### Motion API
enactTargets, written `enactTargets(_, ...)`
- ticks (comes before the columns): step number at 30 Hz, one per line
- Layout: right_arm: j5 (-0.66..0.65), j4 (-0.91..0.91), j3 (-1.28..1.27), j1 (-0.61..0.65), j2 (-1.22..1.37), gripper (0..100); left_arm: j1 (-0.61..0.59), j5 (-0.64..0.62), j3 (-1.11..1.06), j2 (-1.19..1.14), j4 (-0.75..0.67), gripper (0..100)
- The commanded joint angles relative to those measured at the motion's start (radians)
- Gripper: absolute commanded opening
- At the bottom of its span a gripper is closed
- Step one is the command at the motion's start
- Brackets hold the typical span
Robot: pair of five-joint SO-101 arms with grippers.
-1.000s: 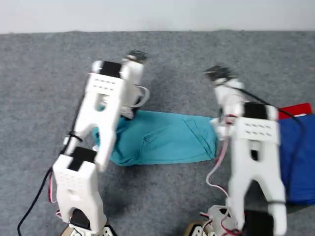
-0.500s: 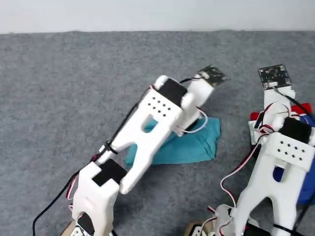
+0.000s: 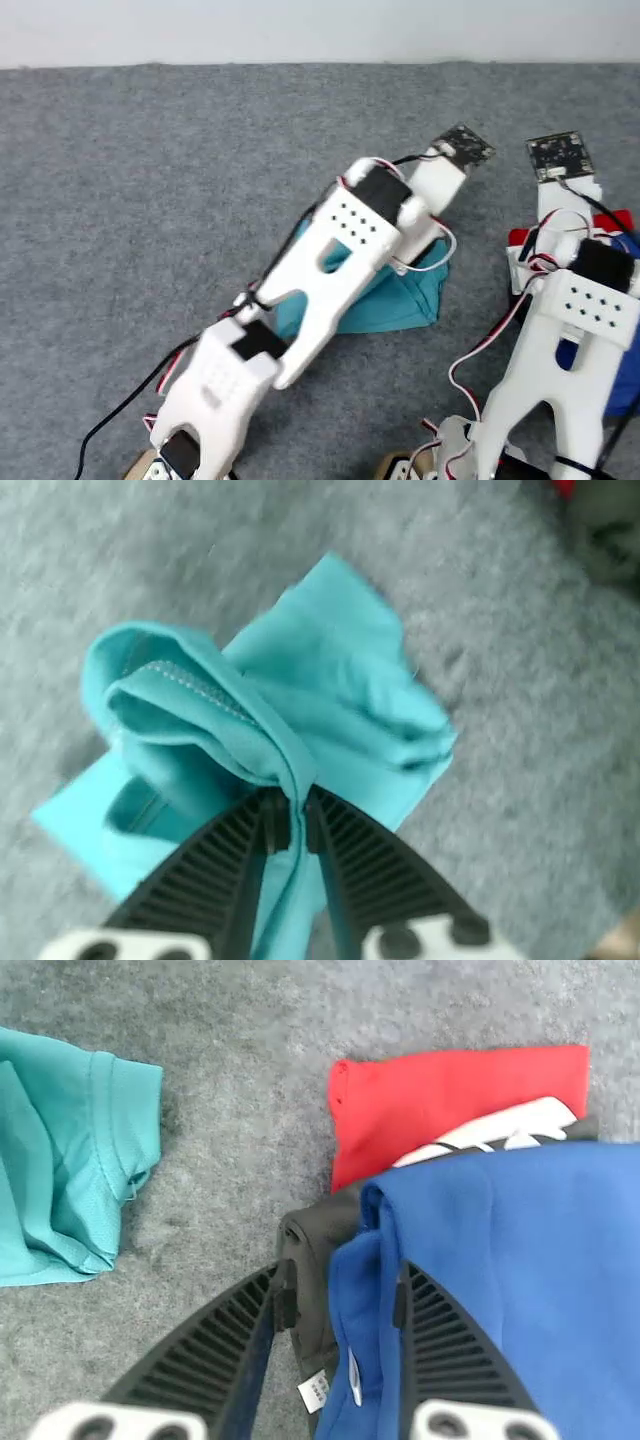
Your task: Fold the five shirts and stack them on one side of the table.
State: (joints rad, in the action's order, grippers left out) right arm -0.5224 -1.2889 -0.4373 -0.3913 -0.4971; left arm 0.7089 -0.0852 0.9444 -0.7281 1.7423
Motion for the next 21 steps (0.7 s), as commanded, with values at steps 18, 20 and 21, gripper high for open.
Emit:
enactTargets(18,-0.038,-0.028,0.060,-0.174,-0.159,16.8,-0.109,-0.012,0.631,-0.284,0.015,24)
enactTargets(20,-0.038,-0.028,0.060,-0.160,-0.156,16.8,-0.195,-0.012,0.667,-0.230,0.015,24)
enactTargets(21,-0.038,-0.028,0.055,-0.145,-0.154,16.8,-0.239,-0.012,0.667,-0.210,0.015,24)
